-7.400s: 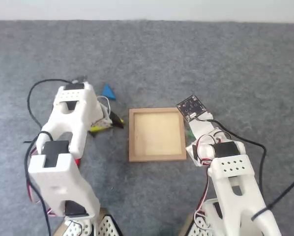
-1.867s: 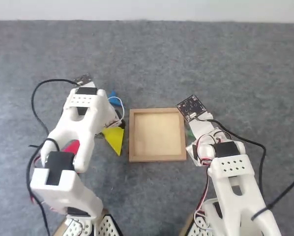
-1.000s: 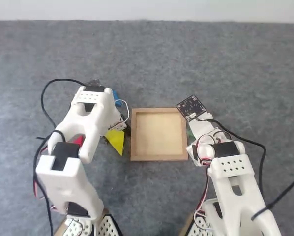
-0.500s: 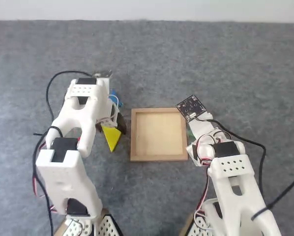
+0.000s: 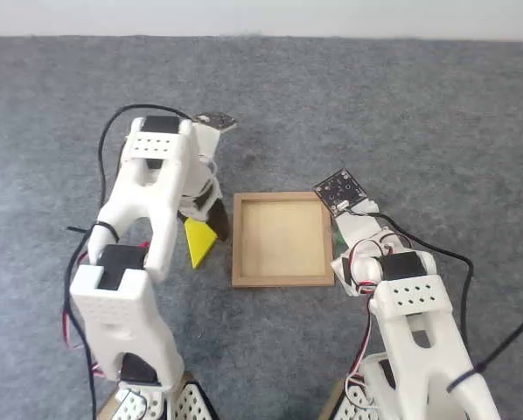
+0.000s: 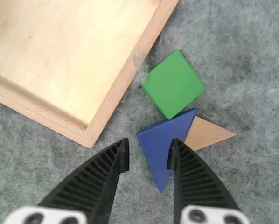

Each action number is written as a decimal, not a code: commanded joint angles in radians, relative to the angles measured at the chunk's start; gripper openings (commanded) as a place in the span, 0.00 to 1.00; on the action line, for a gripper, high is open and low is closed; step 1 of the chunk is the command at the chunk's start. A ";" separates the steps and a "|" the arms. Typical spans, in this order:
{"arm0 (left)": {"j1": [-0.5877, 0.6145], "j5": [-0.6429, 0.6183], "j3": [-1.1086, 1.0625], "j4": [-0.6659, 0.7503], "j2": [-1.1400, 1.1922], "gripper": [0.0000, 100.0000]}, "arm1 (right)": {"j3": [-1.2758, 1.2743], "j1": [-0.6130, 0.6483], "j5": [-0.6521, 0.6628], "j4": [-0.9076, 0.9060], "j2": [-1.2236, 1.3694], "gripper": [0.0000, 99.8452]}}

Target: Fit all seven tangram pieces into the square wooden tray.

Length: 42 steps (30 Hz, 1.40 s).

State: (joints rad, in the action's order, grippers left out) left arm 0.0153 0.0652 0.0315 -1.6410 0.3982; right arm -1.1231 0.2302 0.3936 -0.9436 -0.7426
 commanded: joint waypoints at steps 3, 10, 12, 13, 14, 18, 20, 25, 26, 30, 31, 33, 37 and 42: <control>-0.006 -0.655 0.012 -0.005 -0.025 0.29 | 0.006 0.005 -0.009 0.015 -0.002 0.15; 0.003 -0.721 -0.094 0.187 -0.014 0.29 | 0.006 0.005 -0.009 0.015 -0.002 0.15; 0.006 -0.692 -0.104 0.212 -0.014 0.29 | 0.006 0.005 -0.009 0.015 -0.002 0.15; 0.015 -0.666 -0.104 0.213 -0.014 0.29 | 0.006 0.005 -0.009 0.015 -0.002 0.15; 0.026 -0.637 -0.104 0.216 -0.014 0.29 | 0.006 0.005 -0.009 0.015 -0.002 0.15; 0.092 -0.511 -0.105 0.236 -0.014 0.29 | 0.006 0.005 -0.009 0.015 -0.002 0.15; 0.112 -0.443 -0.108 0.226 -0.012 0.29 | 0.006 0.005 -0.009 0.015 -0.002 0.15; 0.072 -0.402 -0.174 0.249 -0.012 0.29 | 0.006 0.005 -0.009 0.015 -0.002 0.15; 0.058 -0.404 -0.186 0.261 -0.012 0.29 | 0.006 0.005 -0.009 0.015 -0.002 0.15; 0.002 -0.440 -0.196 0.249 -0.023 0.29 | 0.006 0.005 -0.009 0.015 -0.002 0.15; -0.003 -0.450 -0.189 0.247 -0.025 0.30 | 0.006 0.005 -0.009 0.015 -0.002 0.15; 0.002 -0.436 -0.171 0.244 -0.025 0.32 | 0.006 0.005 -0.009 0.015 -0.002 0.15; 0.003 -0.428 -0.166 0.244 -0.012 0.32 | 0.006 0.005 -0.009 0.015 -0.002 0.15; 0.014 -0.431 -0.206 0.249 -0.014 0.32 | 0.006 0.005 -0.009 0.015 -0.002 0.15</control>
State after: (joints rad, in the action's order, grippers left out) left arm 0.0292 -0.3721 -0.1680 -1.3878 0.3982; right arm -1.1231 0.2286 0.3936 -0.9436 -0.7426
